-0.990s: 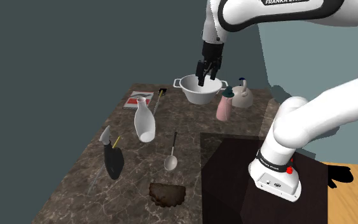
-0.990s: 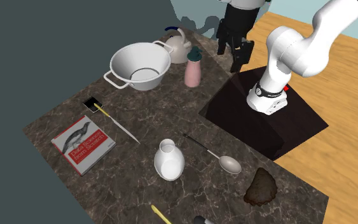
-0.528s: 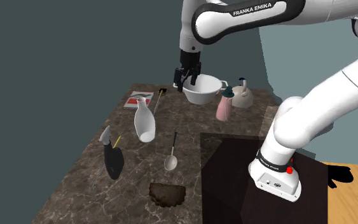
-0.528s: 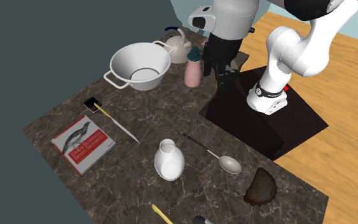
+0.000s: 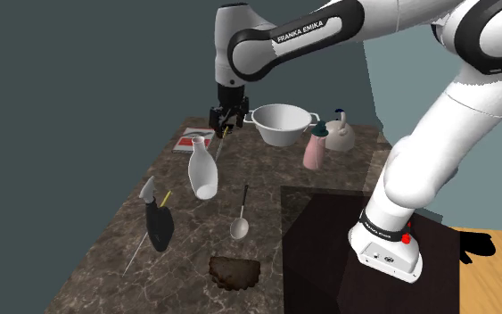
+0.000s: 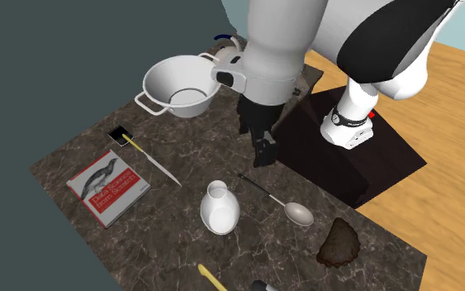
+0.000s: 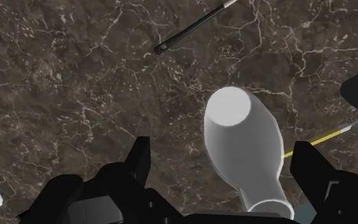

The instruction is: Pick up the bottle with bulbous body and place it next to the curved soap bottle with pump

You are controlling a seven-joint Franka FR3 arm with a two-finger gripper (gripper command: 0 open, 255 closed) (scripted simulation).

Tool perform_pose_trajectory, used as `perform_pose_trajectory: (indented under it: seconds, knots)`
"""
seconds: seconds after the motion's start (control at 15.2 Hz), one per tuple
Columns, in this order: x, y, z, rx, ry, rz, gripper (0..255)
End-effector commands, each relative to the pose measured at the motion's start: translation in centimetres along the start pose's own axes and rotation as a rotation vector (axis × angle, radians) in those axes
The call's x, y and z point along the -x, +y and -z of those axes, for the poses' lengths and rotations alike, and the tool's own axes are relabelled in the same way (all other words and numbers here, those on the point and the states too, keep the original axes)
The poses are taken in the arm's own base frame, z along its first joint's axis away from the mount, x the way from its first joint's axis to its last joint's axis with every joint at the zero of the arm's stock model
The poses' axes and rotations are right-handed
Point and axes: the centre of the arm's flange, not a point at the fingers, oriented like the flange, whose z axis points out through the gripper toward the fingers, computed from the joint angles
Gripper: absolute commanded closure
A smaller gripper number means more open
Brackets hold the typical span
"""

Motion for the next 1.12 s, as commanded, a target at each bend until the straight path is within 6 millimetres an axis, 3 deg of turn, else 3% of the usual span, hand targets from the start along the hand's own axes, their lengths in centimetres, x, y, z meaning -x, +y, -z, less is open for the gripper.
perform_pose_trajectory:
  seconds: [0.0,0.4,0.86,1.06]
  knots:
    - [-1.6,-1.4,-1.3,0.003,0.009,0.005,0]
    - [-6.7,-5.7,-4.0,0.013,0.031,0.019,0]
    - [-6.8,-5.7,-7.7,0.013,0.031,0.019,0]
    - [-6.8,-5.7,-8.0,0.013,0.031,0.019,0]
